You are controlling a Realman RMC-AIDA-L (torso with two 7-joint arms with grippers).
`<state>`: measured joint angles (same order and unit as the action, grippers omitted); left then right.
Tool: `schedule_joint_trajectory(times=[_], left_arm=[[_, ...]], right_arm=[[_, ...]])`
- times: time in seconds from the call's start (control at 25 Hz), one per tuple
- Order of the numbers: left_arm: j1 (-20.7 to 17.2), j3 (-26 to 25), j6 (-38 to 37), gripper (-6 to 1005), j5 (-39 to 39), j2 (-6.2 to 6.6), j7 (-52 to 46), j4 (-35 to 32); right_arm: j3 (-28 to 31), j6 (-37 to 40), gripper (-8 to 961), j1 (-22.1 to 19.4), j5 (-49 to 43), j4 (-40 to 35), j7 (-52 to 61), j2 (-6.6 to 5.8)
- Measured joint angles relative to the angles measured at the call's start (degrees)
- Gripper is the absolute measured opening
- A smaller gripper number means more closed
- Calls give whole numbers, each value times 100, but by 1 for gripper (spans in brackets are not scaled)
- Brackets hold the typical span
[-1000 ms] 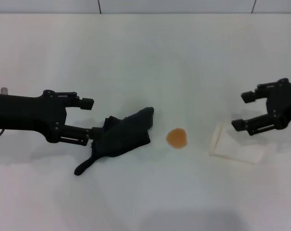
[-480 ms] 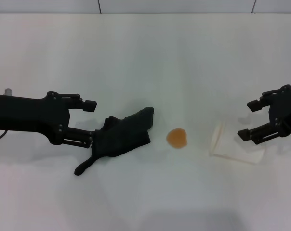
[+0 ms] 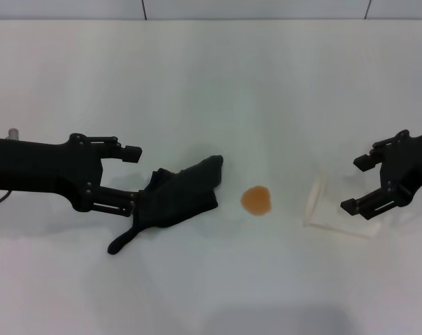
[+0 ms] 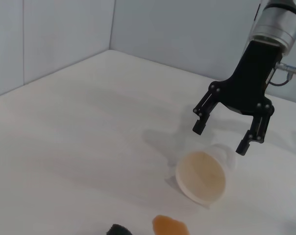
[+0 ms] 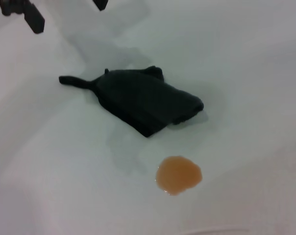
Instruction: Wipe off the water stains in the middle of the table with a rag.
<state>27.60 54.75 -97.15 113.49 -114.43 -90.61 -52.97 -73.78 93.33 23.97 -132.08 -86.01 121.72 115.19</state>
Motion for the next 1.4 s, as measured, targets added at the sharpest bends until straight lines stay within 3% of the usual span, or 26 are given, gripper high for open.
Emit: schedule_joint_trajectory(times=[0.36,1.4], left_arm=[[-10,0,9,881,-1,0,41,7],[-36,-7,11,882,-3,0,172,23]], right_arm=[[-209,-44,839,188,-321,-86,273,4],[-713,104,838,208,-738,-281,898,13]])
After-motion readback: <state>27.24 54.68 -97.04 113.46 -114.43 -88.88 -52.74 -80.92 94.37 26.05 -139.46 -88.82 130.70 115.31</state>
